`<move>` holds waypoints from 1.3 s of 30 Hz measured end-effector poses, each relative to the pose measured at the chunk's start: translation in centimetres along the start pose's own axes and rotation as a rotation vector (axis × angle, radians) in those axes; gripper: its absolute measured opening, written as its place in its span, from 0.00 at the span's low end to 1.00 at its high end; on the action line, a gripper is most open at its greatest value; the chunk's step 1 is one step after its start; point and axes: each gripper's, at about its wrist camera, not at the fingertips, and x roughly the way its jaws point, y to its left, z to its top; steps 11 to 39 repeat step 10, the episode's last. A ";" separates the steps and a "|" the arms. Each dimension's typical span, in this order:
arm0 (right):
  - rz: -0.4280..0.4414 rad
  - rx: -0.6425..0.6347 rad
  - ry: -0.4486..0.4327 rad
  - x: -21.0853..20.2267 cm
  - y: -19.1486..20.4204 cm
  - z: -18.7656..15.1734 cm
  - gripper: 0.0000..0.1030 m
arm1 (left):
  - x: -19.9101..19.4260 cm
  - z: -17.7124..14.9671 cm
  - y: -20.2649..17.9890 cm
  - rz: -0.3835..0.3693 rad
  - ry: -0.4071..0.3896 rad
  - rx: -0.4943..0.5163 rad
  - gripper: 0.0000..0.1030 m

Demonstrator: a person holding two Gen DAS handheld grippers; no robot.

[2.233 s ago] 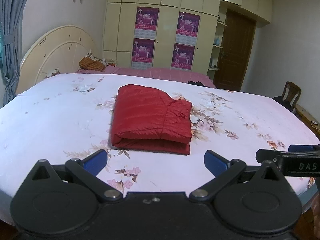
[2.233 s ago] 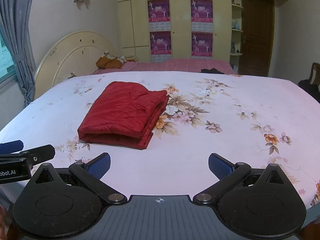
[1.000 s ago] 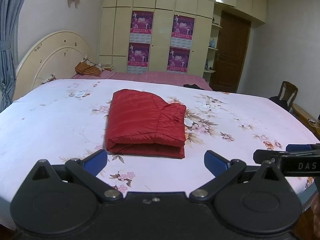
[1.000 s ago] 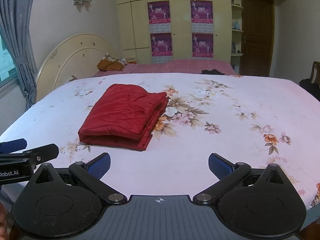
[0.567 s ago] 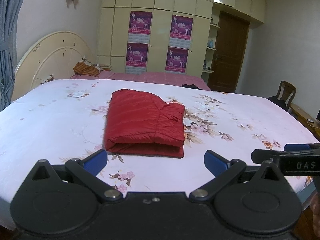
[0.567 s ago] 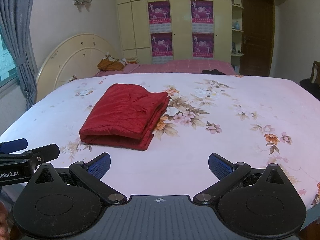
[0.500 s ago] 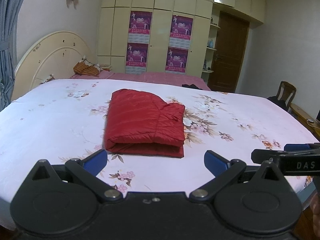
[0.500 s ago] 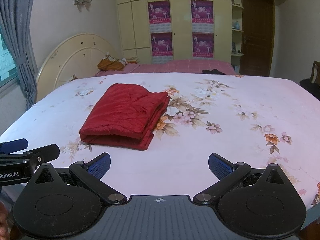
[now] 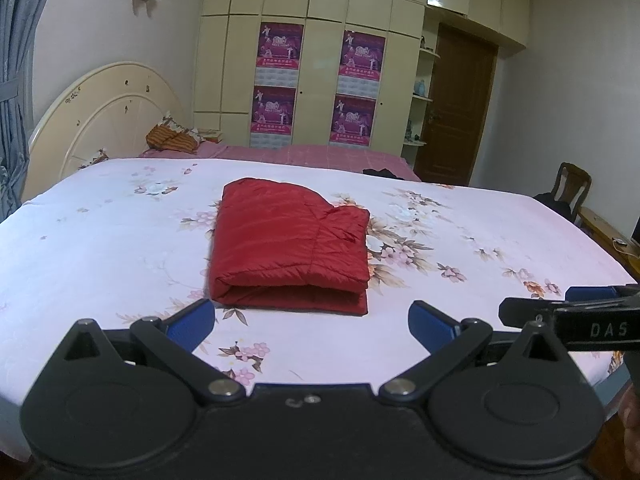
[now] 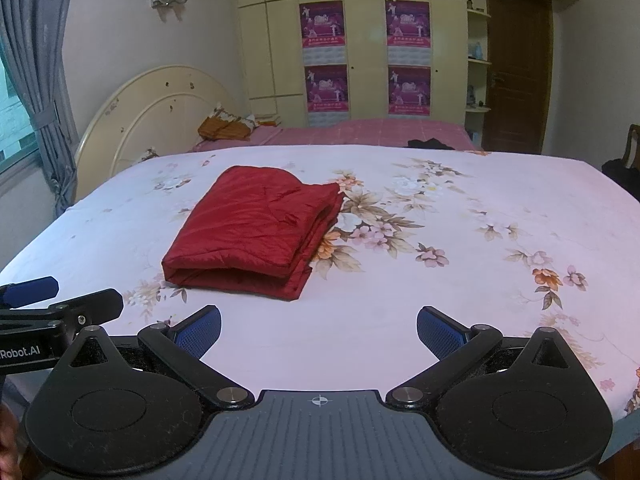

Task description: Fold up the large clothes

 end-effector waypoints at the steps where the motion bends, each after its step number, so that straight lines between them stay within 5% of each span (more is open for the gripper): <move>1: 0.001 0.000 -0.001 0.0 -0.1 0.0 1.00 | 0.0 0.0 0.0 -0.001 0.001 0.001 1.00; 39: 0.002 0.002 -0.003 -0.1 -0.1 0.0 1.00 | 0.1 0.0 -0.2 -0.004 0.002 0.016 0.98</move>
